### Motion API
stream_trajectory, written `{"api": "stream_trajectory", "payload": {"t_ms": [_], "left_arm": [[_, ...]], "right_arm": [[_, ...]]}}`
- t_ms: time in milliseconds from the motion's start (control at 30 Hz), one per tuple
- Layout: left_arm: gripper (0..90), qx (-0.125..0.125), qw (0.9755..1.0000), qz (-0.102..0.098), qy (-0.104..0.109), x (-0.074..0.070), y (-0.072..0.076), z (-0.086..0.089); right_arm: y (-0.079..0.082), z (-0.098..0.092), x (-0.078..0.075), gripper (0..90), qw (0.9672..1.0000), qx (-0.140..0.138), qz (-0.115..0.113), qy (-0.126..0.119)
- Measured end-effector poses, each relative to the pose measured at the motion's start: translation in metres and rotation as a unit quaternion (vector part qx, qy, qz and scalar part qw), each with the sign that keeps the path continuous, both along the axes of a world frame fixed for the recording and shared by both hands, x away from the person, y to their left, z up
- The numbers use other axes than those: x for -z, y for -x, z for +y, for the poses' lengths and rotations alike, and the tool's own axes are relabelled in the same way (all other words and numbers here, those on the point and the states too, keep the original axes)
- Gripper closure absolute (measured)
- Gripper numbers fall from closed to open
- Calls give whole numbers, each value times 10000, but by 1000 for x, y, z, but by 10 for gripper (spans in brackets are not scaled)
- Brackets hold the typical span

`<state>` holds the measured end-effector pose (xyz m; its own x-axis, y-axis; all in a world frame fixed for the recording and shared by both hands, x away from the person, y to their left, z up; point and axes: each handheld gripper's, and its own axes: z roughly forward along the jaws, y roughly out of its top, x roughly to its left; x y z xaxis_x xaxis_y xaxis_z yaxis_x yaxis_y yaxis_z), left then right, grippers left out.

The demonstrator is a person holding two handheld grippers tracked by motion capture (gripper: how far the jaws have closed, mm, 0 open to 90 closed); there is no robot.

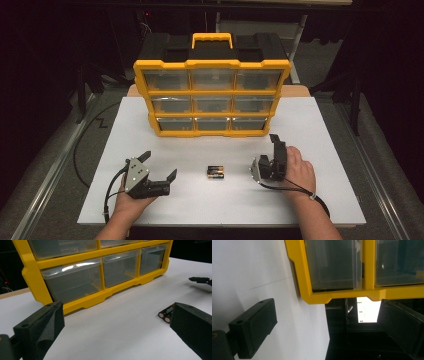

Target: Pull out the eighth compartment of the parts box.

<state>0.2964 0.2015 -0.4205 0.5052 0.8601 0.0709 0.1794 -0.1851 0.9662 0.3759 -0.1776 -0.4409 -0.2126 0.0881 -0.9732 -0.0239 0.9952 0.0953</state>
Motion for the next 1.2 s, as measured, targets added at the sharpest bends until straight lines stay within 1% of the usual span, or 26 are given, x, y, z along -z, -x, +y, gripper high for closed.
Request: {"api": "stream_trajectory", "payload": {"t_ms": [100,133,200,233,267,367,400,500,600,633,667,700,733,767,800,867,900,933,967,1000,1033,1067,1100,1133,1200], "left_arm": [[4,-4,10000,-5,5,0,0,0],[4,-5,10000,-8,10,0,0,0],[4,-5,10000,-10,11,0,0,0],[4,-2,10000,-10,7,0,0,0],[4,1,10000,-9,4,0,0,0],[4,-6,10000,-13,15,0,0,0],[4,-6,10000,-15,18,0,0,0],[4,-4,10000,-19,24,0,0,0],[4,-9,10000,-21,30,0,0,0],[4,-12,10000,-23,35,0,0,0],[4,-9,10000,-21,26,0,0,0],[4,-10,10000,-23,28,0,0,0],[4,-13,10000,-24,34,0,0,0],[4,-7,10000,-21,12,0,0,0],[4,-6,10000,-22,5,0,0,0],[4,-14,10000,-23,-25,0,0,0],[4,-17,10000,-19,-35,0,0,0],[4,-21,10000,-20,-28,0,0,-1],[4,-25,10000,-21,-31,0,0,-1],[4,-27,10000,-21,-39,1,0,-1],[4,-29,10000,-21,-43,1,0,-1],[4,-33,10000,-23,-49,1,0,-1],[4,-35,10000,-25,-62,1,0,-1],[4,-37,10000,-24,-85,1,0,-1],[4,-51,9999,-25,-120,1,0,-1]], "right_arm": [[0,-1,0,37,10000,3,2,48],[-1,-1,0,38,9999,-9,-13,101],[-1,-1,0,39,9999,-12,-8,114],[-1,-1,1,39,9999,10,-11,157],[-1,-1,1,41,9996,-21,-48,261],[-1,0,1,48,9995,-9,-71,319],[-1,0,1,52,9993,5,-115,369],[-1,0,1,54,9993,12,-105,352],[-1,1,1,64,9991,-57,-148,382],[0,2,0,72,9990,-37,-145,420],[0,3,0,91,9990,-131,-175,400],[0,3,0,91,9990,-131,-175,400],[1,4,0,102,9988,-145,-228,413],[1,4,1,110,9989,-154,-267,365],[1,6,1,136,9990,-172,-248,331],[1,7,0,147,9988,-212,-272,355],[1,8,1,163,9988,-243,-296,306],[1,10,1,176,9990,-221,-242,303],[1,10,1,176,9990,-221,-242,303],[1,11,2,191,9993,-196,-212,254],[0,13,2,230,9989,-287,-232,291],[1,14,3,248,9989,-289,-228,275],[1,16,3,273,9988,-291,-242,312],[1,18,4,284,9989,-327,-245,237],[1,21,4,311,9986,-368,-239,281]]}}
